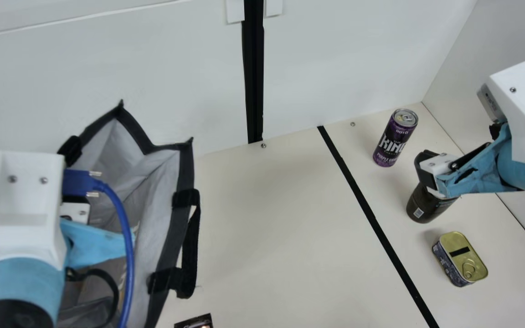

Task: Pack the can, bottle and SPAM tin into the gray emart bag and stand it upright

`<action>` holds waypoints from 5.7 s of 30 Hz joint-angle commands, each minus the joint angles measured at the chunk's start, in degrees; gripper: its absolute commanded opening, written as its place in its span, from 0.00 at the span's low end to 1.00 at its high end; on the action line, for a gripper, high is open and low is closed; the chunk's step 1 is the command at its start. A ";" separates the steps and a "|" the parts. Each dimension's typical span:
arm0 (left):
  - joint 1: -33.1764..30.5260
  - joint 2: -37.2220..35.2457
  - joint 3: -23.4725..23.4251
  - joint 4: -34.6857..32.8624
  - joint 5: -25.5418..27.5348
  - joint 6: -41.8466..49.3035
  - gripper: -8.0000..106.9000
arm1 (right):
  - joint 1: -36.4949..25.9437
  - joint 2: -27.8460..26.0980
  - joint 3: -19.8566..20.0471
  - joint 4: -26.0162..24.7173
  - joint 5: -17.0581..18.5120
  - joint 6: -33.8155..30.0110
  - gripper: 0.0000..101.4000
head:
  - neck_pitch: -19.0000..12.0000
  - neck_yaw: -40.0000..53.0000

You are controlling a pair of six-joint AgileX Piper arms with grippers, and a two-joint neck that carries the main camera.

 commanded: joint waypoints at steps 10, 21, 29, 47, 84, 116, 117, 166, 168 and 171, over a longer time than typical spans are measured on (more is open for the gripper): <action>-4.07 1.11 2.22 -1.27 0.11 -4.63 0.00 | 0.00 0.00 0.00 0.00 0.00 0.00 0.94 | -1.30 -0.14; -6.53 1.79 2.73 -7.72 0.11 -7.96 0.00 | 0.00 0.00 0.00 0.00 0.00 0.00 0.94 | -1.30 -0.14; -8.06 1.73 1.73 -13.62 0.11 -8.73 0.00 | 0.00 0.00 0.00 0.00 0.00 0.00 0.94 | -1.30 -0.14; -8.03 0.08 2.78 -24.73 -4.92 -10.25 0.00 | 0.00 0.00 0.00 0.00 0.00 0.00 0.94 | -1.30 -0.14; 4.75 -6.21 21.17 -54.70 -24.21 0.23 0.00 | 0.00 0.00 0.00 0.00 0.00 0.00 0.94 | -1.30 -0.14; 17.92 -5.96 21.06 -68.27 -22.79 15.93 0.00 | 0.00 0.00 0.00 0.00 0.00 0.00 0.94 | -1.30 -0.14; 18.24 -5.81 20.83 -68.35 -22.67 16.27 0.00 | 0.00 0.00 0.00 0.00 0.00 0.00 0.94 | -1.30 -0.14; 21.14 -4.65 19.02 -69.82 -21.96 20.63 0.00 | 0.00 0.00 0.00 0.00 0.00 0.00 0.94 | -1.30 -0.14; 21.14 -4.65 19.02 -69.82 -21.96 20.63 0.00 | 0.00 0.00 0.00 0.00 0.00 0.00 0.94 | -1.30 -0.14; 21.14 -4.65 19.02 -69.82 -21.96 20.63 0.00 | 0.00 0.00 0.00 0.00 0.00 0.00 0.94 | -1.30 -0.14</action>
